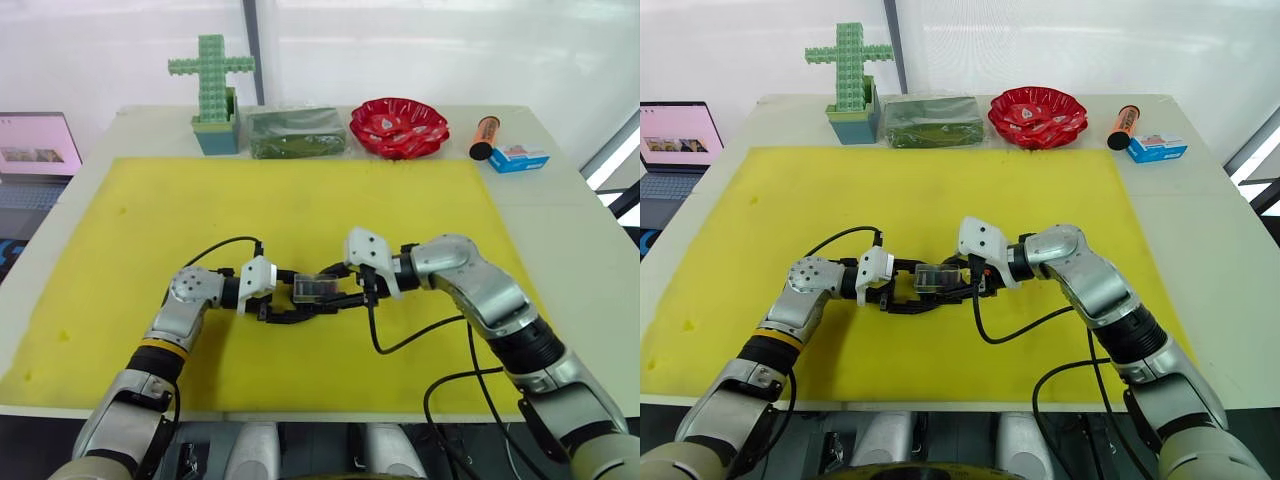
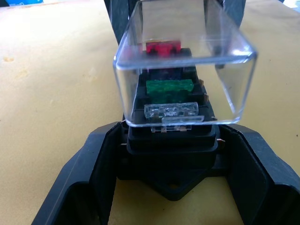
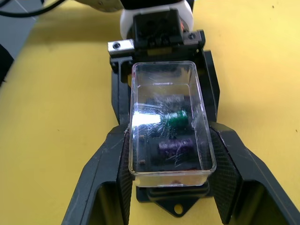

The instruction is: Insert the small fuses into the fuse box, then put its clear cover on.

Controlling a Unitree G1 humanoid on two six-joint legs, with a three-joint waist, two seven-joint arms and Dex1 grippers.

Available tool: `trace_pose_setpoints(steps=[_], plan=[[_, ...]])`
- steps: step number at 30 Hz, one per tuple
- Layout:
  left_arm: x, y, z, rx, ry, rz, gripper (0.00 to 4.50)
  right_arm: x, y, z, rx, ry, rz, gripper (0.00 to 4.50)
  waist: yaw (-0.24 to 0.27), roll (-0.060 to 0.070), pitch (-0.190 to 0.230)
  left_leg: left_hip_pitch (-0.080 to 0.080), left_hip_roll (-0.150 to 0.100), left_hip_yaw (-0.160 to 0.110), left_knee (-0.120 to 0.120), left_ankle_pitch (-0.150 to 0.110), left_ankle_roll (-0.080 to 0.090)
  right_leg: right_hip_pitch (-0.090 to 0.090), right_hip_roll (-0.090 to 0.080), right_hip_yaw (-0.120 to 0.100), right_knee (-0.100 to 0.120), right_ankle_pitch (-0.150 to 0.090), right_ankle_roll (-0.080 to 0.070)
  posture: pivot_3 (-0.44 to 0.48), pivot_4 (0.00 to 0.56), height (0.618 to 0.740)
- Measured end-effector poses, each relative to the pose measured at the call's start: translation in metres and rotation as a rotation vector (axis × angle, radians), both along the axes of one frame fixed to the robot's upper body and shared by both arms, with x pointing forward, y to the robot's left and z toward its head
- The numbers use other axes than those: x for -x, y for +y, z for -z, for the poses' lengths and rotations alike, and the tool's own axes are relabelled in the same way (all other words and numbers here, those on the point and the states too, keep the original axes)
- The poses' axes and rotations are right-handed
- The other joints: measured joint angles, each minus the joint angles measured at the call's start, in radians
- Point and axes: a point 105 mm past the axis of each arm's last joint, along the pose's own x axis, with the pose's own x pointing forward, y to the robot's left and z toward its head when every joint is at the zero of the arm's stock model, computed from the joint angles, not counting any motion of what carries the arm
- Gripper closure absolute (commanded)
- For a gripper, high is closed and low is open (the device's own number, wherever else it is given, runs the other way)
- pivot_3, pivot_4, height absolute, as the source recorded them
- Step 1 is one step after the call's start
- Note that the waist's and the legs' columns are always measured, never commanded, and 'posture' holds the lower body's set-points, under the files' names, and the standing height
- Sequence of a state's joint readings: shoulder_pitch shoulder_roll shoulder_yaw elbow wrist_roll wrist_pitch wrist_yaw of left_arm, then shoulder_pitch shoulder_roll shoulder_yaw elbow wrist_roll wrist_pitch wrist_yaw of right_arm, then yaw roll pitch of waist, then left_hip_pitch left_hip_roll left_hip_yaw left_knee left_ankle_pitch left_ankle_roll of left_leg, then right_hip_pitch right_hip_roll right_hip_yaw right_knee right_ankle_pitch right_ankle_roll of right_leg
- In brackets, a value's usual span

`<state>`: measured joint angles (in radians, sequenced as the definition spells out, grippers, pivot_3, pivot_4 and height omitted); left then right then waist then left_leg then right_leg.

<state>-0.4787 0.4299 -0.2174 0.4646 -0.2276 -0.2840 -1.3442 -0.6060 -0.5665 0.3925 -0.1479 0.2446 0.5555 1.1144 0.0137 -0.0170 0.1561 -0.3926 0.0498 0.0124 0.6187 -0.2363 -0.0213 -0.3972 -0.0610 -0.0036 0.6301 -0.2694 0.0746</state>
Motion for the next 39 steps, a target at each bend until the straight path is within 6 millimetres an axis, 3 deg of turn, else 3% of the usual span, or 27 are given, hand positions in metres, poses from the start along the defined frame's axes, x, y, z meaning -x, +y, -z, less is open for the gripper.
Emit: trace_pose_setpoints(steps=[36,37,39], plan=[[-0.0012,-0.0002,0.0002,-0.001,0.006,-0.008,1.68,-0.0058,-0.0015,0.0069,0.035,0.012,0.031,2.69,-0.001,0.000,0.000,0.000,0.000,0.000,0.000,0.000,0.000,0.000,0.000,0.000,0.000,0.000,0.000,0.000,0.150,0.740],[-0.0012,-0.0002,0.0001,-0.001,0.006,-0.008,1.68,-0.0057,-0.0015,0.0069,0.035,0.012,0.031,1.98,-0.001,0.000,0.000,0.000,0.000,0.000,0.000,0.000,0.000,0.000,0.000,0.000,0.000,0.000,0.000,0.000,0.150,0.740],[-0.0012,-0.0002,-0.0002,0.000,0.005,-0.009,1.68,-0.0050,-0.0017,0.0103,0.045,0.027,0.034,1.45,0.000,0.000,0.000,0.000,0.000,0.000,0.000,0.000,0.000,0.000,0.000,0.000,0.000,0.000,0.000,0.000,0.150,0.740]])
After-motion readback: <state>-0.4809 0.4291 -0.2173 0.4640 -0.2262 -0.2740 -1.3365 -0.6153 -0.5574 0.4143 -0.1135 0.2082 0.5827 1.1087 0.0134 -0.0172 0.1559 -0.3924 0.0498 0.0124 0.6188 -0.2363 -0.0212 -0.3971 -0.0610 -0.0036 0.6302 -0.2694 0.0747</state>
